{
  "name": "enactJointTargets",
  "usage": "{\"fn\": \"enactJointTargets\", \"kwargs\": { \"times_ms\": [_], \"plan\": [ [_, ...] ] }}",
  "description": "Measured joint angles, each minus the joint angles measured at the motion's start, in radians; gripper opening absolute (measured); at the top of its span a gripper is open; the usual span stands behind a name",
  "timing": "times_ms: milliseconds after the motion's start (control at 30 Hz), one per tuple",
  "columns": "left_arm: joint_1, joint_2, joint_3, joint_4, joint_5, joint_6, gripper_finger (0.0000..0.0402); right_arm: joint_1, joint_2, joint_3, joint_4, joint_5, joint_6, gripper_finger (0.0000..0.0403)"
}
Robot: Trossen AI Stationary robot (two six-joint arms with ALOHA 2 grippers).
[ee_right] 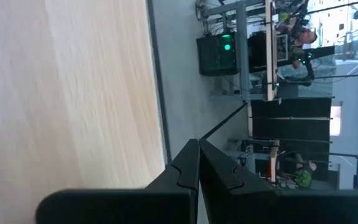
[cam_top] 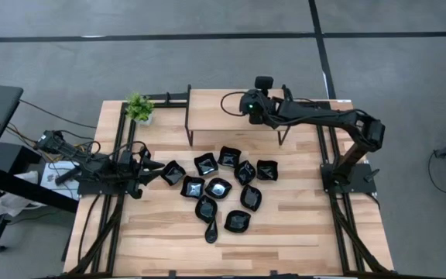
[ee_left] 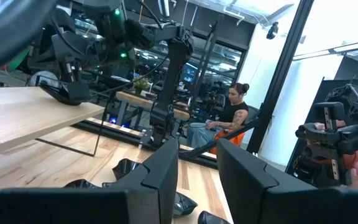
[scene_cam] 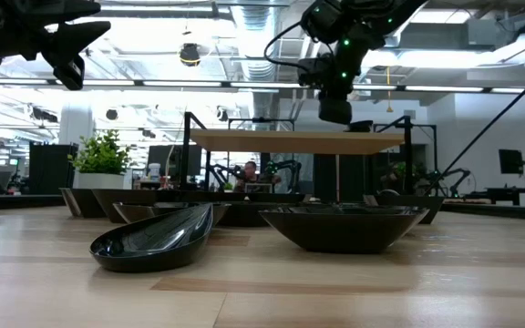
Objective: Pick & Place Mini shaped plates
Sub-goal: Stack the black drop shaped plate on top of the black drop shaped plate on the shelf
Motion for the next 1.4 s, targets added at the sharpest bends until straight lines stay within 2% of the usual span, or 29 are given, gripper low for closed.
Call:
{"fn": "enactJointTargets", "kwargs": {
  "times_ms": [233, 467, 733, 867, 967, 1167, 1300, 1400],
  "plan": [
    [0.0, 0.0, 0.0, 0.001, 0.0, 0.0, 0.0112, 0.013, -0.035, -0.001, -0.04, 0.026, 0.002, 0.0],
    [0.0, 0.0, 0.0, 0.004, 0.0, 0.0, 0.0112, 0.039, -0.082, -0.001, -0.109, 0.103, 0.018, 0.0],
    [0.0, 0.0, 0.0, 0.004, 0.0, 0.0, 0.0112, 0.129, -0.232, 0.0, -0.258, 0.083, 0.257, 0.0],
    [0.0, 0.0, 0.0, 0.004, 0.0, 0.0, 0.0112, 0.2, -0.257, -0.032, -0.234, 0.056, 0.347, 0.0],
    [0.0, 0.0, 0.0, 0.004, 0.0, 0.0, 0.0112, 0.242, -0.217, -0.069, -0.216, 0.12, 0.375, 0.0],
    [0.0, 0.0, 0.0, 0.004, 0.0, 0.0, 0.0112, 0.265, -0.108, -0.115, -0.217, 0.359, 0.378, 0.0],
    [0.0, 0.0, 0.0, 0.005, 0.0, 0.0, 0.0112, 0.252, -0.076, -0.115, -0.224, 0.432, 0.369, 0.0],
    [0.0, 0.0, 0.0, 0.005, 0.0, 0.0, 0.0112, 0.232, -0.079, -0.114, -0.221, 0.44, 0.369, 0.0]
  ]
}}
